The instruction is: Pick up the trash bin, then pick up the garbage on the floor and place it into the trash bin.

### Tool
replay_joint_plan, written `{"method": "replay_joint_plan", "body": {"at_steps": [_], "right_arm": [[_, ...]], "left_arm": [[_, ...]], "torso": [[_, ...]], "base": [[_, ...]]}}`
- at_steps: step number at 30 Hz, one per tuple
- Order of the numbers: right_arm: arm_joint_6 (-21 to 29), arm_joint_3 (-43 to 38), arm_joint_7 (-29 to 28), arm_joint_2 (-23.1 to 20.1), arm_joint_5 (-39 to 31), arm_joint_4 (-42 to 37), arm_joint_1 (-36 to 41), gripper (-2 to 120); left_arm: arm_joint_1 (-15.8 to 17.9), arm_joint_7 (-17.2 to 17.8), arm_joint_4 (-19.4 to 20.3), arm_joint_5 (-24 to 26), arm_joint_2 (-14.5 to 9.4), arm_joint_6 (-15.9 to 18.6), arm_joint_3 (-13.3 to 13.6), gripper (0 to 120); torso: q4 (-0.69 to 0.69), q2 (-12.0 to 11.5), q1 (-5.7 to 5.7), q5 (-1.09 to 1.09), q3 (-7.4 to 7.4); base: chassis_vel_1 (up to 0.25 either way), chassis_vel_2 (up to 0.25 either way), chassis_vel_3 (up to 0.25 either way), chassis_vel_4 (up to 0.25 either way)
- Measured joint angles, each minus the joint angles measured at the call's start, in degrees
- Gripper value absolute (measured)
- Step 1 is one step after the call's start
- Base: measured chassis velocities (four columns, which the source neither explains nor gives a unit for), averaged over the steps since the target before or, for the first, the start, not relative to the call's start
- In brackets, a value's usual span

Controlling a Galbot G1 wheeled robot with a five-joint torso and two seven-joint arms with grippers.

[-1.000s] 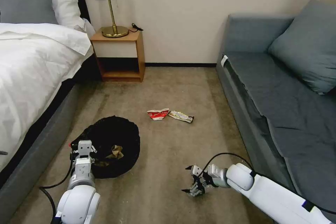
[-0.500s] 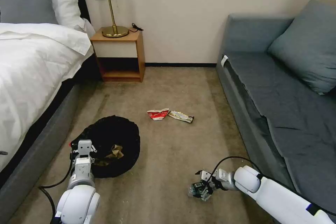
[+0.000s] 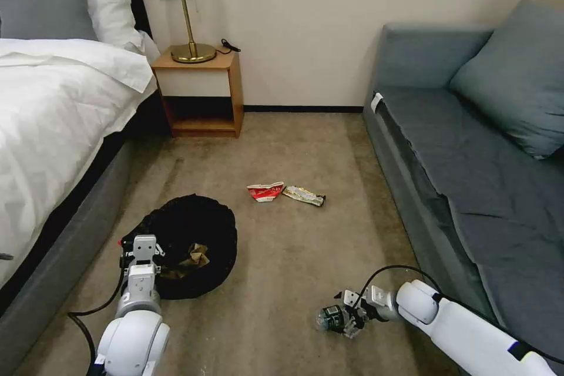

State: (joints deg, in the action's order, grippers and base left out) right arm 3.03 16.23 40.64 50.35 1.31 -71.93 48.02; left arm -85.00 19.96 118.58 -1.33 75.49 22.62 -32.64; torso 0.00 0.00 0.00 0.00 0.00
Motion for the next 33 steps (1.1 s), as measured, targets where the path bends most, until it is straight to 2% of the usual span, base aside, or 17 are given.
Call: {"method": "replay_joint_plan", "body": {"at_steps": [2,4,6,8,11,15,24,33], "right_arm": [[-0.12,-0.13,0.24,0.1,0.2,0.18,0.01,66],[-0.16,-0.21,0.29,0.14,0.23,0.19,0.03,62],[-0.2,-0.32,0.39,0.23,0.23,0.2,0.04,51],[-0.21,-0.35,0.4,0.25,0.23,0.2,0.04,48],[-0.22,-0.43,0.43,0.3,0.23,0.2,0.04,34],[-0.24,-0.57,0.44,0.36,0.21,0.2,0.07,29],[-0.4,-2.09,0.51,0.87,-0.14,0.01,-0.01,29],[-0.8,-6.23,0.6,2.79,-1.71,2.12,-4.63,29]], "left_arm": [[0.01,-0.01,-0.02,0.0,0.0,-0.04,-0.05,0],[0.04,-0.02,-0.07,0.0,0.0,-0.05,-0.06,0],[0.07,-0.03,-0.09,0.0,-0.01,-0.06,-0.07,0],[0.07,-0.03,-0.1,0.0,0.0,-0.07,-0.07,0],[0.05,-0.05,-0.1,0.0,0.0,-0.13,-0.09,0],[-0.07,-0.05,-0.1,0.0,-0.01,-0.31,-0.14,0],[-0.3,0.09,0.03,0.13,-0.06,-0.45,-0.32,0],[-0.52,0.09,0.28,0.15,-0.18,-0.48,-0.47,0]], "torso": [[0.0,0.0,0.0,0.0,0.0],[0.0,0.0,0.0,0.0,0.0],[0.0,0.0,0.0,-0.01,0.0],[0.0,0.0,0.0,0.0,0.0],[0.0,0.0,0.0,0.0,0.0],[0.0,0.0,0.0,-0.01,0.0],[0.0,0.0,0.0,0.0,0.0],[0.0,0.0,0.0,-0.01,0.01]], "base": [[0.0,0.0,0.0,0.0],[0.0,0.0,0.0,0.0],[0.0,0.0,0.0,0.0],[0.0,0.0,0.0,0.0],[0.0,0.0,0.0,0.0],[0.0,0.0,0.0,0.0],[0.0,0.0,0.0,0.0],[0.0,0.0,0.0,0.0]]}}
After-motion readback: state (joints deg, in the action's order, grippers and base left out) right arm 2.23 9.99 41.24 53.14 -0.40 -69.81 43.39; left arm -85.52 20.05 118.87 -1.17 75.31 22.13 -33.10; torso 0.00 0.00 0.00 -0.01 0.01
